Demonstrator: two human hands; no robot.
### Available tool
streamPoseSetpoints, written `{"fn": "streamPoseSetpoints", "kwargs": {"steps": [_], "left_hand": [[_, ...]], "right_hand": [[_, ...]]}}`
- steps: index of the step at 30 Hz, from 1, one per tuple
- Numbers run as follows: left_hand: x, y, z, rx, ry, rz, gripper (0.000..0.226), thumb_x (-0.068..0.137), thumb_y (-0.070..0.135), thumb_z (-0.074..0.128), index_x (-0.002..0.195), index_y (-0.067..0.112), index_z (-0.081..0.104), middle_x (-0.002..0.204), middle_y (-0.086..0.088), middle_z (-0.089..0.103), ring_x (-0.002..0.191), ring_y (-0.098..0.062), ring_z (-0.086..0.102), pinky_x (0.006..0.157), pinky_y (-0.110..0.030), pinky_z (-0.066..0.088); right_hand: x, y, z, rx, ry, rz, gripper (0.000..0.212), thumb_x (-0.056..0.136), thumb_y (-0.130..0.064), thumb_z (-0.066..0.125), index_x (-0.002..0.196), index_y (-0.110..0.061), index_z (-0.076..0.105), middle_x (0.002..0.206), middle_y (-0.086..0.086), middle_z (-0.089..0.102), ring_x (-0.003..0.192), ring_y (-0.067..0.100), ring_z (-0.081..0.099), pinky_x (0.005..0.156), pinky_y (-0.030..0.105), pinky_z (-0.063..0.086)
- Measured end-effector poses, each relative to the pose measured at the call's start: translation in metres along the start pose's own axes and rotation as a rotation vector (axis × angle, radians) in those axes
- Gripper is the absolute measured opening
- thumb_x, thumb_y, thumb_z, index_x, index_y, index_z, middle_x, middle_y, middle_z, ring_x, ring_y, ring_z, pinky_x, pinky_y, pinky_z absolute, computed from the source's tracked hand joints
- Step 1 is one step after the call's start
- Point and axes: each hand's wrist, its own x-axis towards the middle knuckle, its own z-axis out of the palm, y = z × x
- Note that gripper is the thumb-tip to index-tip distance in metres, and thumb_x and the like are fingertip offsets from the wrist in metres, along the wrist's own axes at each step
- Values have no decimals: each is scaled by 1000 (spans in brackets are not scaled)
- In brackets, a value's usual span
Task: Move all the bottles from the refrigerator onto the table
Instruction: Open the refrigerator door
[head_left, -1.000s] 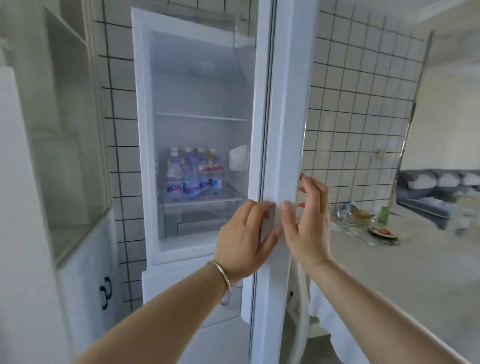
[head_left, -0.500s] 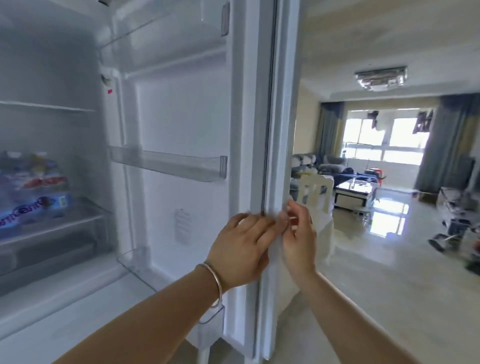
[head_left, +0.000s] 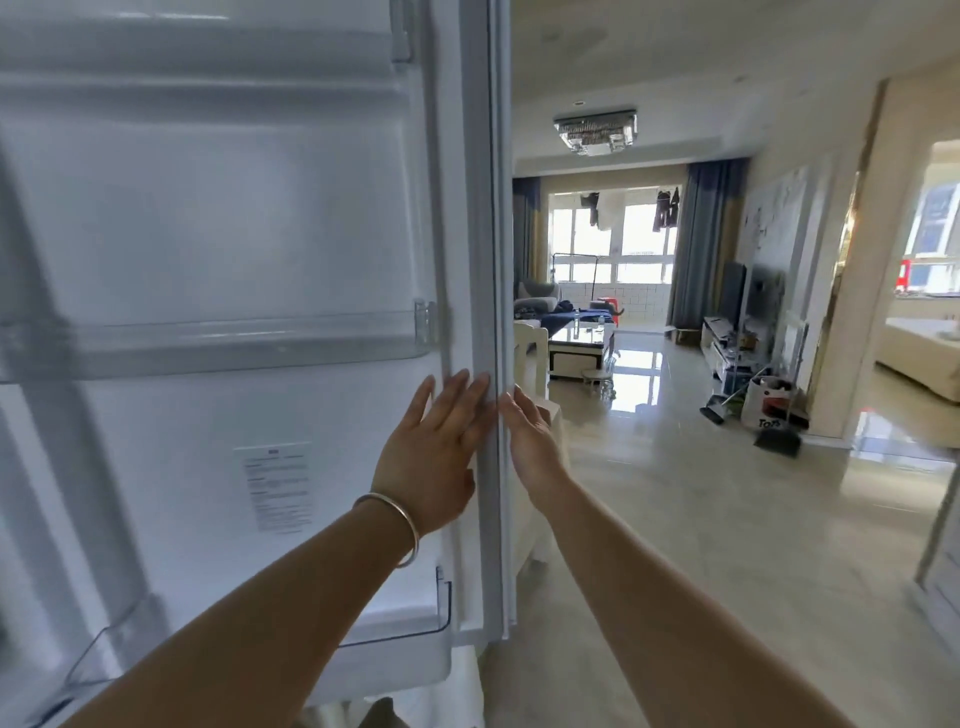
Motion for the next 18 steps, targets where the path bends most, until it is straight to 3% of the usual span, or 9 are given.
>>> {"fn": "streamPoseSetpoints", "kwargs": {"steps": [2, 6, 10, 14, 16, 18], "left_hand": [[5, -2, 13, -2, -36, -29, 78, 93, 35, 37, 145, 16, -18, 152, -4, -27, 140, -22, -28, 111, -44, -19], [12, -9, 27, 74, -129, -46, 75, 93, 36, 35, 149, 13, -10, 147, -8, -33, 138, -21, -34, 108, -44, -23], [17, -15, 36, 141, -159, -16, 71, 95, 37, 33, 149, 16, -9, 148, -9, -36, 132, -24, -42, 107, -48, -24], [18, -13, 39, 153, -174, -14, 71, 95, 38, 33, 150, 20, -8, 146, -7, -38, 130, -23, -44, 108, -48, -22], [16, -14, 40, 123, -153, -5, 70, 94, 41, 36, 150, 21, -1, 149, -7, -31, 134, -22, -40, 110, -47, -19], [13, -18, 32, 25, -37, 37, 66, 89, 41, 48, 147, 20, 27, 159, -9, 1, 146, -25, -10, 117, -45, 2]], "right_hand": [[15, 7, 5, -66, -16, 17, 56, 93, -35, 53, 144, -18, 37, 133, 3, 33, 133, 20, 37, 115, 36, 27], [41, 17, 12, -129, -76, 41, 63, 91, -42, 53, 147, -24, 30, 129, 0, 33, 133, 21, 36, 115, 37, 26], [58, 19, 18, -131, -51, 25, 58, 91, -40, 54, 143, -20, 37, 139, 11, 34, 132, 25, 37, 104, 30, 30], [62, 20, 17, -204, -75, -18, 63, 92, -41, 52, 146, -18, 30, 140, 13, 32, 133, 27, 34, 99, 27, 27], [56, 19, 17, -273, -52, -39, 65, 92, -43, 51, 146, -16, 29, 141, 14, 33, 133, 28, 33, 104, 31, 27], [45, 15, 19, -390, 99, -149, 62, 90, -42, 54, 142, -13, 35, 138, 14, 38, 131, 30, 36, 105, 37, 31]]}}
